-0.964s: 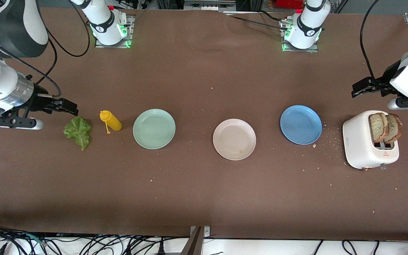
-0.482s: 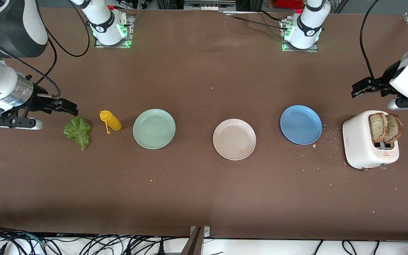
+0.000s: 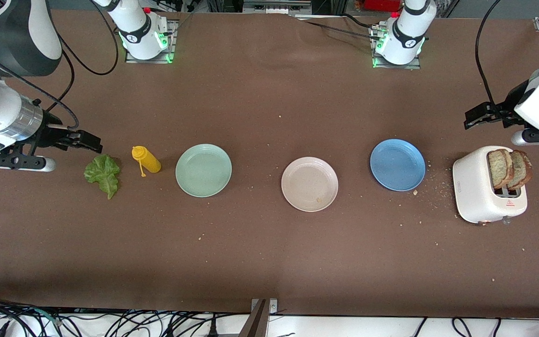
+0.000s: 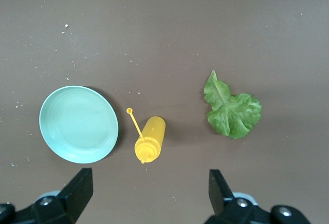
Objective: Make sandwich in beige plate with both arms
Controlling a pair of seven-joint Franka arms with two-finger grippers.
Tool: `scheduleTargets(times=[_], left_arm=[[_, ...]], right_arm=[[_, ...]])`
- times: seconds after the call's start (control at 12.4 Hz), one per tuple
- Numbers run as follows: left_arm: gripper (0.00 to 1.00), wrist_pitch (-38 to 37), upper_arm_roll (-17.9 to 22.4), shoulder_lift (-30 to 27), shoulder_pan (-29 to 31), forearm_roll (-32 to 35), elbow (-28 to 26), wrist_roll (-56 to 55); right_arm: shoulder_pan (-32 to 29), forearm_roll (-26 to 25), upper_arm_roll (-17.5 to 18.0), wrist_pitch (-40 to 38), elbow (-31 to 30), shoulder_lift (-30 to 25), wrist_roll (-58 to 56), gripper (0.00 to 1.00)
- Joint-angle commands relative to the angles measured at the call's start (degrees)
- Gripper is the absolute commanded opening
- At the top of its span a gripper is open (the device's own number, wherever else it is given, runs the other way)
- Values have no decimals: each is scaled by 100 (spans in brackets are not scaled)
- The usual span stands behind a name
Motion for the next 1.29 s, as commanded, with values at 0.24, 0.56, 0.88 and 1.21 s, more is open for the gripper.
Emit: scheduleTargets(times=[0.24, 0.56, 0.88, 1.21], left_arm=[[100, -44, 31, 32, -30, -101, 100, 48], [100, -53, 31, 32, -30, -101, 100, 48], [100, -106, 31, 41, -21, -101, 65, 66], [100, -89, 22, 496, -135, -84, 100, 83]], right_arm=[[-26, 10, -2, 2, 37, 35, -65, 100], [-9, -561, 7, -60, 46, 8, -100, 100], [-9, -518, 7, -68, 37, 17, -109, 100], [-9, -518, 7, -68, 37, 26, -109, 100]])
